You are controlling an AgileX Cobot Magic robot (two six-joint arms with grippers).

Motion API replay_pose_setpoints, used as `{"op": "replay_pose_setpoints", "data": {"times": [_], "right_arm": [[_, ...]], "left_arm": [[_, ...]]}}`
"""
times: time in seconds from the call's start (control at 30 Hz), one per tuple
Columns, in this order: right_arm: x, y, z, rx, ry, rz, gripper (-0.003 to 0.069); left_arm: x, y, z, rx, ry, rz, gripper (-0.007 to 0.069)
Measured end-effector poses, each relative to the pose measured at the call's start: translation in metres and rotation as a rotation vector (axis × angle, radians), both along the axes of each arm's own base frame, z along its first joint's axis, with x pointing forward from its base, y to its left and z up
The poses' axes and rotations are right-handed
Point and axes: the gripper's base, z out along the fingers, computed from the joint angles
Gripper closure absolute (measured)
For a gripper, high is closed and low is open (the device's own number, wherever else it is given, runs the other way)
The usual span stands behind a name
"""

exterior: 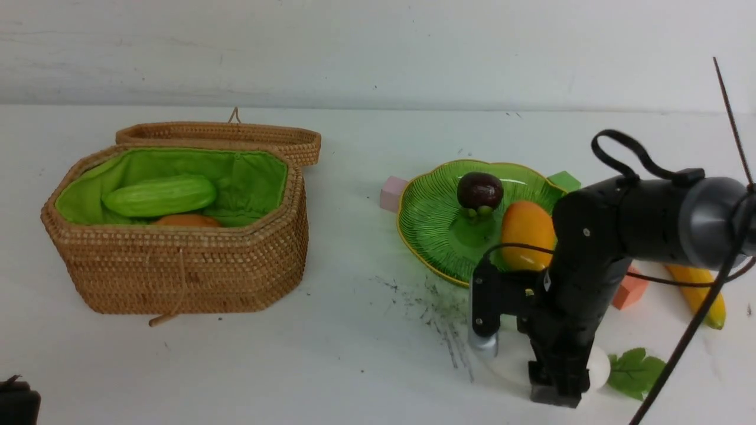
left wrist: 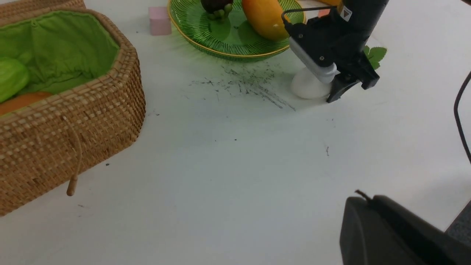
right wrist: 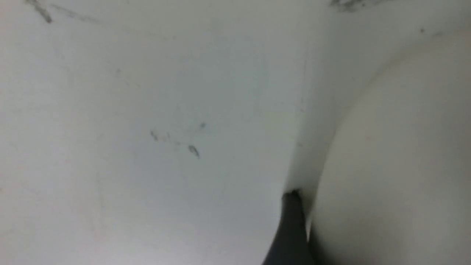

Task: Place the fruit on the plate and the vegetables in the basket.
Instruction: Take a daikon with your right arm and place it on the basket on the left.

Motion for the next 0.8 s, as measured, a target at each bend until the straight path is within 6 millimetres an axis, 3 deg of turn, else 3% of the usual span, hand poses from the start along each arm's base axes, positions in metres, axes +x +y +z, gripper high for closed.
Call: {"op": "replay_pose_setpoints", "data": {"times": [0.23,0.37,0.47,0.57,0.63,0.67,0.7,0.8], "right_arm": [[-0.006,0.003,0.013,0.029,0.035,-0.206,0.0171],[-0.007,0.021,0.059,0.123,-0.023,-0.288,0.0171],[-0.007,0.053,0.120,0.325,-0.119,-0.309,0.0171],[-0.008,0.084,0.166,0.530,-0.211,-0.284,0.0171],[-0.008,0.120,0.205,0.759,-0.327,-0.237,0.0171],[-0.008,0.131,0.214,0.825,-0.368,-0.219,0.0171],[-0.002,0.157,0.229,0.966,-0.475,-0.179,0.0171],[0.009,0.189,0.231,1.089,-0.597,-0.153,0.0171]], "left_arm": [[0.001,0.000,0.001,-0.003,-0.010,0.003,0.0633],[0.002,0.000,0.003,-0.020,-0.027,0.011,0.0630],[0.006,0.002,0.006,-0.046,-0.062,0.060,0.0629],[0.010,0.007,0.009,-0.073,-0.084,0.145,0.0629],[0.016,0.015,0.012,-0.088,-0.108,0.265,0.0628],[0.018,0.018,0.012,-0.097,-0.110,0.298,0.0627],[0.020,0.022,0.013,-0.126,-0.109,0.365,0.0627],[0.022,0.025,0.015,-0.141,-0.118,0.416,0.0626]]}}
